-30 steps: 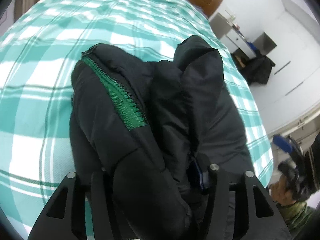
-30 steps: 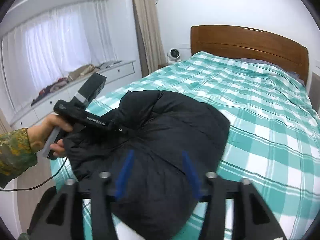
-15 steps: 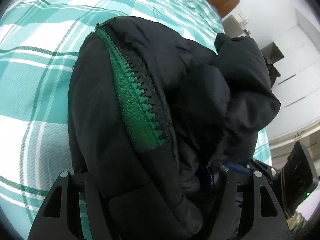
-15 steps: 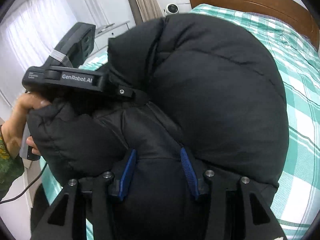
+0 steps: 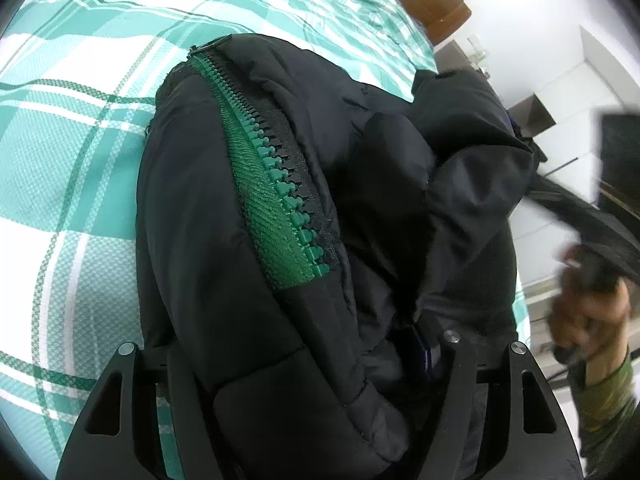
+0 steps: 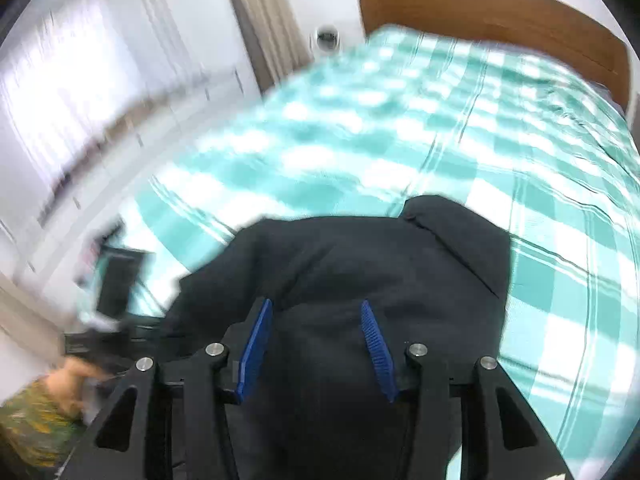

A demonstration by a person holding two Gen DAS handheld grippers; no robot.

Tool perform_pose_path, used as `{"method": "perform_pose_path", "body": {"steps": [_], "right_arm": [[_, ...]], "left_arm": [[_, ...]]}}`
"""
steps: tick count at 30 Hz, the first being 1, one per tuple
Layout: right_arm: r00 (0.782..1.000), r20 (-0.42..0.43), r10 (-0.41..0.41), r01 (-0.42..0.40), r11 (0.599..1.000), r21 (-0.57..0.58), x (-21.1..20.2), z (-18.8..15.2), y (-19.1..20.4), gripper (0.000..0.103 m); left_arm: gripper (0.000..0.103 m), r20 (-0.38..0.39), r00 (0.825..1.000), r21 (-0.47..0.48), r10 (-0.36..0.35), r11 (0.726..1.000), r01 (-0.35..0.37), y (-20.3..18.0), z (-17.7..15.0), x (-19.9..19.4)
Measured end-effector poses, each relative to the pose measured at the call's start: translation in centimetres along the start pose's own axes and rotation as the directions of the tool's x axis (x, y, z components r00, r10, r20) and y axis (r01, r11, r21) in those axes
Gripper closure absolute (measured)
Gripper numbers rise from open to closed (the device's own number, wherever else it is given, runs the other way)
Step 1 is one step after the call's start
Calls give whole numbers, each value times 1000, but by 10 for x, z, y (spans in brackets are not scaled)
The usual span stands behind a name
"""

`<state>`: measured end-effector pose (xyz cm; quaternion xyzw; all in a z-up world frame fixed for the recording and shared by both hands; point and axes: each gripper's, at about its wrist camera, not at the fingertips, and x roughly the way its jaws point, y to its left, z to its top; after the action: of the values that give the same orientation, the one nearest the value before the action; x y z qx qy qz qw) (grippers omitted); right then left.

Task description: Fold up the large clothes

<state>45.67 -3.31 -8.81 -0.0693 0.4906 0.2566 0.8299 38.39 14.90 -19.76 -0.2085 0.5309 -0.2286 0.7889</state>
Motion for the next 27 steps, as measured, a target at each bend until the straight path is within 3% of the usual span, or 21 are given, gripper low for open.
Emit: {"method": "perform_pose_path", "body": {"steps": [3, 7, 13, 17, 20, 24, 27], "right_arm": [[992, -99, -81, 76, 996, -48, 49, 4, 0, 54], [980, -190, -56, 60, 998, 13, 84, 3, -6, 54], [988, -148, -43, 49, 998, 38, 85, -24, -6, 54], [997, -74, -33, 33, 999, 5, 42, -35, 6, 54], [1000, 5, 26, -26, 1000, -17, -21, -61, 12, 54], [998, 56, 38, -33, 996, -80, -93, -135, 25, 54], [997, 77, 31, -27, 998, -51, -108, -190, 33, 54]], "left_arm": [[33, 1, 1000, 6, 27, 1000, -27, -2, 0, 2], [33, 1, 1000, -17, 23, 1000, -23, 0, 4, 10], [33, -3, 999, -12, 46, 999, -46, -7, 7, 12], [32, -10, 999, -7, 49, 999, -49, -14, 10, 13], [32, -11, 999, -13, 42, 999, -42, -12, 10, 13], [31, -2, 999, -18, 36, 999, -36, -9, 9, 13], [31, 9, 999, -22, 34, 999, -34, -7, 5, 12]]}}
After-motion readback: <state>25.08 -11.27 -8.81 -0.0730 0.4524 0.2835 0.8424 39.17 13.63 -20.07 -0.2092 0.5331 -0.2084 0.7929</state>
